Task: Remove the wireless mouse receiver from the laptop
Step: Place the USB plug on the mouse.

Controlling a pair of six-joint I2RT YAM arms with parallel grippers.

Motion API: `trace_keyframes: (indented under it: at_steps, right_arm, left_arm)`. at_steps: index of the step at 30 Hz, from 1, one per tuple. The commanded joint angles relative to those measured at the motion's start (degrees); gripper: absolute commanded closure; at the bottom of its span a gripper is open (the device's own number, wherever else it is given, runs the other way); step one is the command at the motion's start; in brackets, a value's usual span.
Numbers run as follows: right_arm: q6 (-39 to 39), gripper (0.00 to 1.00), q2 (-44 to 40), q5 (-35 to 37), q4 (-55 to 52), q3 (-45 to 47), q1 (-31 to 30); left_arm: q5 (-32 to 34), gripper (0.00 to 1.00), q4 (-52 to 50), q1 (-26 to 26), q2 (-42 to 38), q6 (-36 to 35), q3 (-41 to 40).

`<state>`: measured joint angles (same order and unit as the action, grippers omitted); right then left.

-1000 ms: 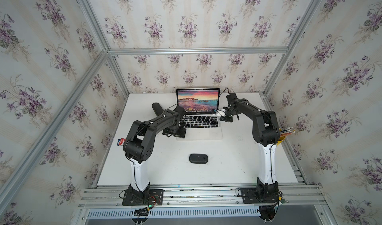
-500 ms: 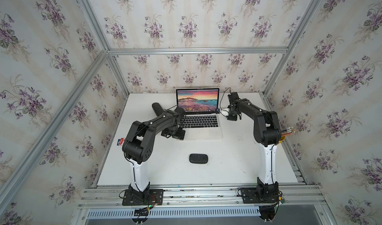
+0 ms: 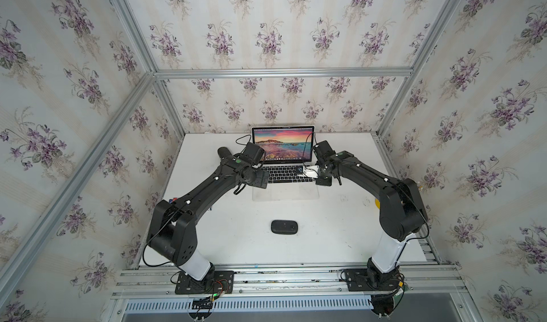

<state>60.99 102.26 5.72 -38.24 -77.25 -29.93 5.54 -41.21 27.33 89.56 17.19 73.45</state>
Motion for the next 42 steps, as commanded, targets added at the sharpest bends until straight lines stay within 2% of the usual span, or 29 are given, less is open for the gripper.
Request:
trace_keyframes:
  at_steps: [1,7,11,16,22,32,42]
  right_arm:
    - [-8.4,1.00,-3.7,0.6,-1.6,3.3,-7.3]
    - [-18.7,1.00,-7.1,-1.6,-5.0,7.6,-18.3]
    - [-25.4,1.00,-7.2,-1.2,-7.3,9.1,-24.1]
    - [-30.8,1.00,-5.8,-1.8,-8.7,10.8,-28.3]
    - [-32.7,1.00,-3.5,-1.9,-10.0,10.3,-29.5]
    - [-30.7,1.00,1.1,-1.8,-10.7,6.8,-29.7]
    - [-29.9,1.00,1.6,-0.4,-12.2,6.2,-29.5]
  left_arm:
    - [6.8,0.01,4.7,-0.1,-4.5,2.9,-4.8]
    - [14.6,0.01,7.1,-1.8,-13.4,6.8,-13.1]
    - [15.2,0.01,7.3,-3.1,-15.8,6.6,-15.3]
    - [14.7,0.01,6.5,-3.5,-15.4,6.2,-15.4]
    - [14.3,0.01,6.9,-3.7,-15.1,5.7,-15.8]
    - [14.1,0.01,7.5,-4.1,-14.8,5.2,-16.1]
    - [13.4,0.01,8.1,-4.6,-14.5,5.1,-16.4]
